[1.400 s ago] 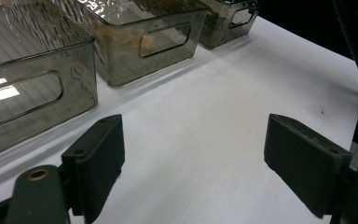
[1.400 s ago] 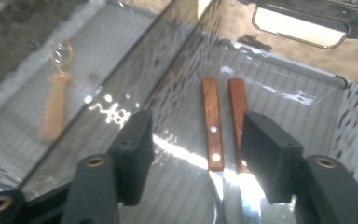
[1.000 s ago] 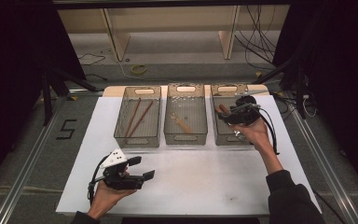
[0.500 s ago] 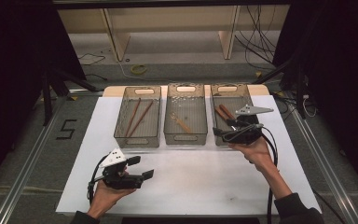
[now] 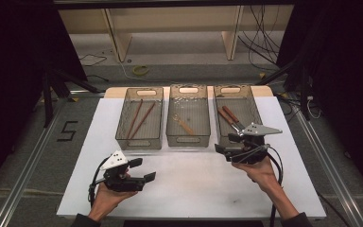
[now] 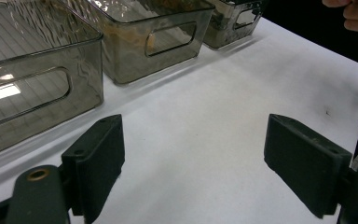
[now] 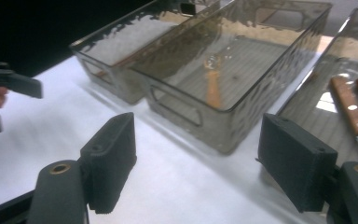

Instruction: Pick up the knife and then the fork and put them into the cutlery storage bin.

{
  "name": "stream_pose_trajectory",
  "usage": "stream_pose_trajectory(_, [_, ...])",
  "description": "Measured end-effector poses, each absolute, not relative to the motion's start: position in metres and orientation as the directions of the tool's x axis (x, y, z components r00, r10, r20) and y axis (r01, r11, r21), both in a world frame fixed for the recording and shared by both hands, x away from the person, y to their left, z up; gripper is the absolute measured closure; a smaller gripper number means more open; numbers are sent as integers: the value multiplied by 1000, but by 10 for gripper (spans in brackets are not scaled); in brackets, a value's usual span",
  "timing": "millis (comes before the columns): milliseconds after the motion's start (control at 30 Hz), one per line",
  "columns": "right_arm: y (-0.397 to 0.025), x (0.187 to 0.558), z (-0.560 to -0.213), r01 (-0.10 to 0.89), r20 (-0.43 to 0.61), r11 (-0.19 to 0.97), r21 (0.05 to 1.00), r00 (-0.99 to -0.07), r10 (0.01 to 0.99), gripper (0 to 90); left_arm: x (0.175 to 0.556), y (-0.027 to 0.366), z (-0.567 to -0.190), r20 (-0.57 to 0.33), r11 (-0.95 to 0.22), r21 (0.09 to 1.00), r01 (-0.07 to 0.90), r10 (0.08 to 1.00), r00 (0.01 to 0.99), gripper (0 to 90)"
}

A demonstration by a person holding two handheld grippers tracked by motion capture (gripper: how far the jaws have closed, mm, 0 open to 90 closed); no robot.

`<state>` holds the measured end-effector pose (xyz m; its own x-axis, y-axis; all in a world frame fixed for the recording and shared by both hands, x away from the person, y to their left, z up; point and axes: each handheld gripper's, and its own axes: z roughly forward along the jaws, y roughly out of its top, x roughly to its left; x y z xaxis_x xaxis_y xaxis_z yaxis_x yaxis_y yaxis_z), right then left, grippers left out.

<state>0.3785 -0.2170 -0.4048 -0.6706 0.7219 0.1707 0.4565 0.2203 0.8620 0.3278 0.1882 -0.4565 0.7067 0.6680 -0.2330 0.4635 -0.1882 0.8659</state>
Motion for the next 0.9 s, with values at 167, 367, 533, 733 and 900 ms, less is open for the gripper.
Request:
stream_pose_trajectory(167, [-219,365,-413,450,186,206,869,-684,706,276,328,190,-457,-234,-187,866,464,669,706,196])
stream_pose_trajectory(367, [-221,350,-419,445,203,184,876,-688,696,264,328,190,-456,-236,-183,867,463,668,706,196])
stream_pose_trajectory(533, [-224,341,-425,432,192,177,884,-682,706,262,328,190,-456,-239,-183,867,464,664,708,196])
stream_pose_trajectory(733, [-227,334,-434,436,190,179,882,-676,712,253,328,190,-456,-240,-182,868,462,661,711,193])
stream_pose_trajectory(900, [-228,327,-438,428,176,189,884,-679,713,250,327,190,-457,-241,-185,866,464,658,713,192])
